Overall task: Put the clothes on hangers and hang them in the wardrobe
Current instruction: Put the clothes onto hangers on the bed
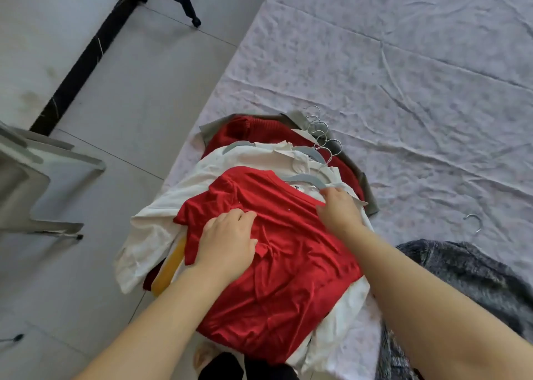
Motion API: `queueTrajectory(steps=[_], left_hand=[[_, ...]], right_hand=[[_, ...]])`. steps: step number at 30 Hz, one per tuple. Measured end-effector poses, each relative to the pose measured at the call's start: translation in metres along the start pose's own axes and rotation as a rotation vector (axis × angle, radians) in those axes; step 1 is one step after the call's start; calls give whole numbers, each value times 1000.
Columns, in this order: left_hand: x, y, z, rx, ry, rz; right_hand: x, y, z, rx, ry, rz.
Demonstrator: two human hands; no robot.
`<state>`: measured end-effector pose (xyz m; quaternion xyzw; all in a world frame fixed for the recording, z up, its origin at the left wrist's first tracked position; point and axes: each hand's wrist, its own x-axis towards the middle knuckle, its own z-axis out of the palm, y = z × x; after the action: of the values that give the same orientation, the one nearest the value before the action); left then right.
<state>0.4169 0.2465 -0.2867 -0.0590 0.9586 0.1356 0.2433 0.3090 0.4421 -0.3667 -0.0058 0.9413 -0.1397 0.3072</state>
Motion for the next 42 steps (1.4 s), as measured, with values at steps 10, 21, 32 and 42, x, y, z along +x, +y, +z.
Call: queueTrajectory(steps=[10, 21, 32, 42], left_hand=[[49, -8, 14, -15, -23, 1], [32, -13, 13, -32, 19, 47], [-39, 7, -29, -131, 208, 196], [-143, 25, -75, -167, 596, 635]], right_hand=[[61, -4, 26, 35, 60, 75], [49, -5, 15, 337, 144, 203], [-109, -25, -26, 528, 410, -41], [-307, -55, -61, 622, 662, -113]])
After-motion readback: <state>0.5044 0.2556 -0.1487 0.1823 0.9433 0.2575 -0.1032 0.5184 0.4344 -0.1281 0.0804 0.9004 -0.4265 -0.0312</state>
